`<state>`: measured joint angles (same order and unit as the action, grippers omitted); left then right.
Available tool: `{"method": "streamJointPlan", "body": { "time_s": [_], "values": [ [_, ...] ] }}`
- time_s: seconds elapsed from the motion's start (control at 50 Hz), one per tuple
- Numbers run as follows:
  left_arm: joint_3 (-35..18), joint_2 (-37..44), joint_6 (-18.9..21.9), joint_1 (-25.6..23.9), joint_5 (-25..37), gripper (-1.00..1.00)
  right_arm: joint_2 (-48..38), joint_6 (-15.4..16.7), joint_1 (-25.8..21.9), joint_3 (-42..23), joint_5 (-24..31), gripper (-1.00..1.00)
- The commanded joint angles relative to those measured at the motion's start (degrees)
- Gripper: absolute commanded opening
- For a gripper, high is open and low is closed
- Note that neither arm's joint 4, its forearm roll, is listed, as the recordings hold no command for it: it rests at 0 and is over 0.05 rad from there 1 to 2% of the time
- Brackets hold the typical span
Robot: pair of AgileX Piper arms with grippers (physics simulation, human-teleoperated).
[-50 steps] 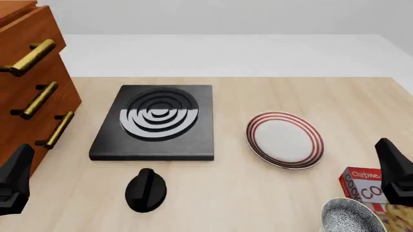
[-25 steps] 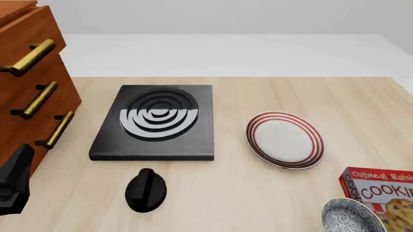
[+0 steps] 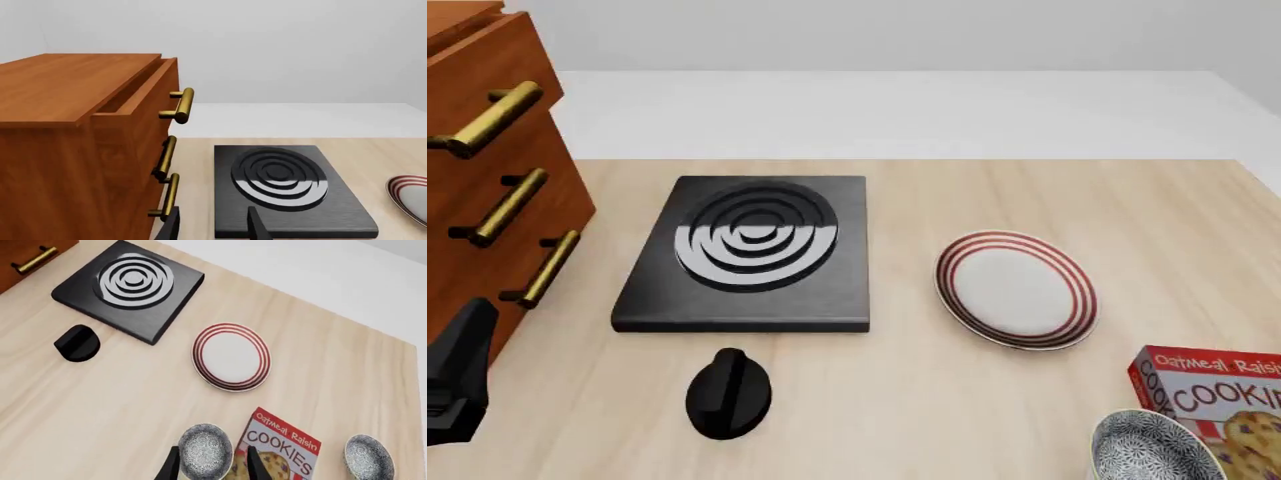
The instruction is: Pick the akita bowl on the ramekin and place it on the plate.
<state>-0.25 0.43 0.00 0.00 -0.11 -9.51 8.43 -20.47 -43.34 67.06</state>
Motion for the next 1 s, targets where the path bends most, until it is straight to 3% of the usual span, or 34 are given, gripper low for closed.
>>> {"method": "streamJointPlan", "body": {
  "time_s": [0.02,0.76,1.0],
  "values": [
    [0.0,0.0,0.0,0.0,0.0,1.00,-0.5,-0.6,-3.0,2.5,2.3,1.00],
    [0.0,0.0,0.0,0.0,0.0,1.00,-6.0,1.7,-8.6,12.0,-6.7,1.00],
    [0.0,0.0,0.0,0.0,0.0,1.00,-8.2,0.5,-10.7,14.9,-9.4,1.00]
  ]
}}
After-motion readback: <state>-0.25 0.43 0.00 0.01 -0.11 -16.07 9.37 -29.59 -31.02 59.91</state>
